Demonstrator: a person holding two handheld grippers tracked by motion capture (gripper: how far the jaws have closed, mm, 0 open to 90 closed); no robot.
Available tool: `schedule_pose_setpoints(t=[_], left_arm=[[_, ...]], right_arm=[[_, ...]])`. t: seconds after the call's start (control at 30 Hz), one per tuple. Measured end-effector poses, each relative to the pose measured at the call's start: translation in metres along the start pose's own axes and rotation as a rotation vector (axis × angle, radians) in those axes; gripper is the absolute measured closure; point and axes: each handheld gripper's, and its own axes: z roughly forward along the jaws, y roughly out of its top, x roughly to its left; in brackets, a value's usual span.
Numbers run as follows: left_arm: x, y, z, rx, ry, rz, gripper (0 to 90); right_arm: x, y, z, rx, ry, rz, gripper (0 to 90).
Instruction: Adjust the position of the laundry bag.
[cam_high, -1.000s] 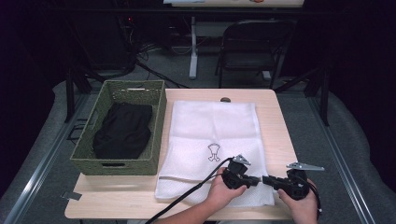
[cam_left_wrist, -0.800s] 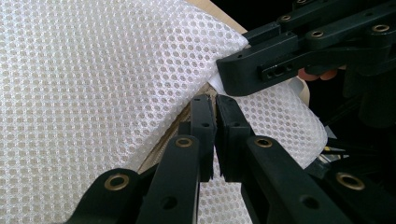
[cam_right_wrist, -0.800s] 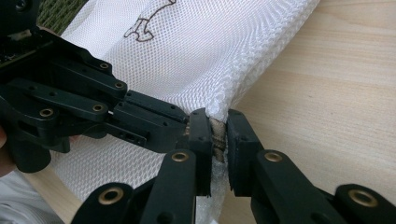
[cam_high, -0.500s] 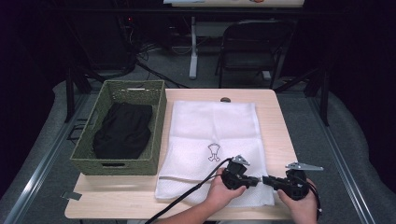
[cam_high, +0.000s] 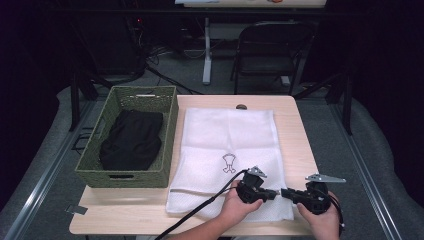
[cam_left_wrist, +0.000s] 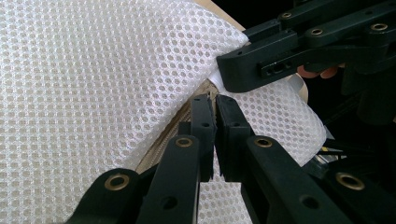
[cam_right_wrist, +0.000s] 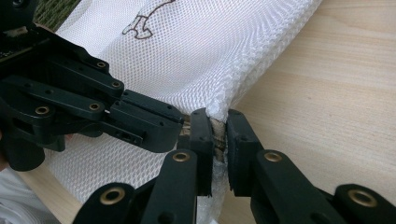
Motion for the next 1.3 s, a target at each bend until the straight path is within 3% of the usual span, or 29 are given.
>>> schedule_pose_setpoints(t=[0.43, 0.83, 1.3], left_arm=[[-0.0003, 0.0002, -0.0019, 0.009, -0.006, -0.021, 87.2], [-0.0051, 0.0026, -0.0049, 0.025, 0.024, -0.062, 87.2], [-0.0059, 0.0015, -0.0063, 0.027, 0.030, -0.060, 87.2]], right_arm=[[0.0010, 0.0002, 0.0000, 0.005, 0.001, -0.005, 83.0], [0.0041, 0.0009, 0.0002, 0.013, -0.005, -0.016, 83.2], [0.0052, 0.0006, 0.0007, 0.016, -0.006, -0.017, 83.3]])
